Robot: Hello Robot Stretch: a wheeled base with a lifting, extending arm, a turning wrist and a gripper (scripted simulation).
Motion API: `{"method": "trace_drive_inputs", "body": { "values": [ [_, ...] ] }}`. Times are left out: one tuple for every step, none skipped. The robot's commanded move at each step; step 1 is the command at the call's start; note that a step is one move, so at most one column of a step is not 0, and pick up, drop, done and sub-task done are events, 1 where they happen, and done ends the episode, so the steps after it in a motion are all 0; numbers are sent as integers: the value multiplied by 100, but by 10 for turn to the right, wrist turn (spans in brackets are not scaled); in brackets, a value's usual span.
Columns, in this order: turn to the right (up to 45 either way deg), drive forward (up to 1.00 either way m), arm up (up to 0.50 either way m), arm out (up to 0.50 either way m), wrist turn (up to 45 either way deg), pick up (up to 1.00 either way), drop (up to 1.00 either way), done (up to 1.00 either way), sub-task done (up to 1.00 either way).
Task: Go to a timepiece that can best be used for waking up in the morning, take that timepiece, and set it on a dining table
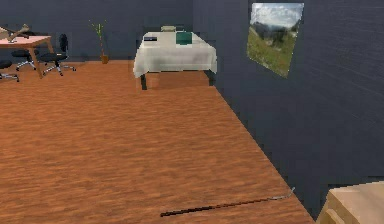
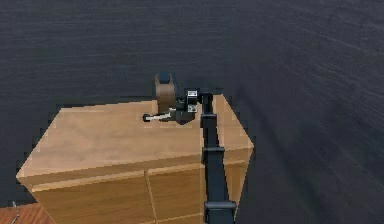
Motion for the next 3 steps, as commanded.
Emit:
{"method": "trace_drive_inputs", "body": {
  "values": [
    [0, 0, 10, 0, 0, 0, 0, 0, 0],
    [0, 0, 10, 0, 0, 0, 0, 0, 0],
    [0, 0, 0, 0, -450, 0, 0, 0, 0]
  ]
}}
